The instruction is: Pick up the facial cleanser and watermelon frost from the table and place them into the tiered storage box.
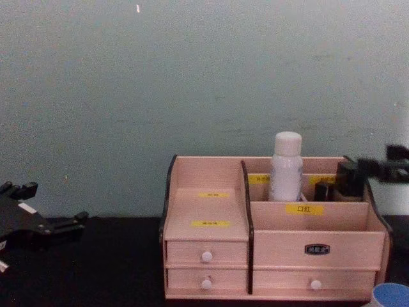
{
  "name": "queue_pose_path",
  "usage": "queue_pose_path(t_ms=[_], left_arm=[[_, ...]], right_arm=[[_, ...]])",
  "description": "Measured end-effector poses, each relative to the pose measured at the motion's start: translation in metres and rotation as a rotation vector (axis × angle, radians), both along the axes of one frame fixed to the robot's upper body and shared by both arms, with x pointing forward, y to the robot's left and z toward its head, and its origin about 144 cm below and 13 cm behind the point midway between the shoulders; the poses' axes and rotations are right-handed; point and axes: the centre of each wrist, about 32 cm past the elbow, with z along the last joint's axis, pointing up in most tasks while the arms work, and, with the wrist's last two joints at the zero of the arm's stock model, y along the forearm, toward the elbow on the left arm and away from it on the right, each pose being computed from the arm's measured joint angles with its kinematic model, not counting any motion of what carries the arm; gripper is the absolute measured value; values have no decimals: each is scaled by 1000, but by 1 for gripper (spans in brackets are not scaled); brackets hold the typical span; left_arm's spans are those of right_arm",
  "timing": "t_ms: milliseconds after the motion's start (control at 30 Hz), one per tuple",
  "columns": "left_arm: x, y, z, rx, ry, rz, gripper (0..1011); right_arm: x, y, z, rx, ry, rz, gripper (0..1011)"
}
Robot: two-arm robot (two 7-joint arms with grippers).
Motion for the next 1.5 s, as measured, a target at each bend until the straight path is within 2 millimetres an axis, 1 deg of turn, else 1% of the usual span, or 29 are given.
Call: queue_pose_path(t_ms=[33,100,133,233,267,333,467,767,1133,1500], left_arm=[[0,0,0,0,0,0,1001],[0,0,0,0,0,0,1001],[0,0,0,0,0,0,1001],[0,0,0,0,0,0,1001],[0,0,0,0,0,0,1002],[0,0,0,0,0,0,1001],[0,0,0,0,0,0,1001],[0,0,0,0,0,0,1001],[0,0,0,0,0,0,1001],[0,0,0,0,0,0,1001]], right_arm=[[-10,-4,1,-11,20,3,1000],[-19,-7,2,-21,40,6,1000],[-27,-10,3,-30,63,11,1000],[-37,-13,4,-40,95,19,1000],[-45,-15,5,-49,127,27,1000],[-54,-18,5,-60,169,31,1000],[-63,-20,0,-90,232,17,1000],[-61,-19,-11,-142,281,-3,1000],[-46,-13,-26,-223,291,6,1000],[-36,-8,-33,-265,273,12,1000]])
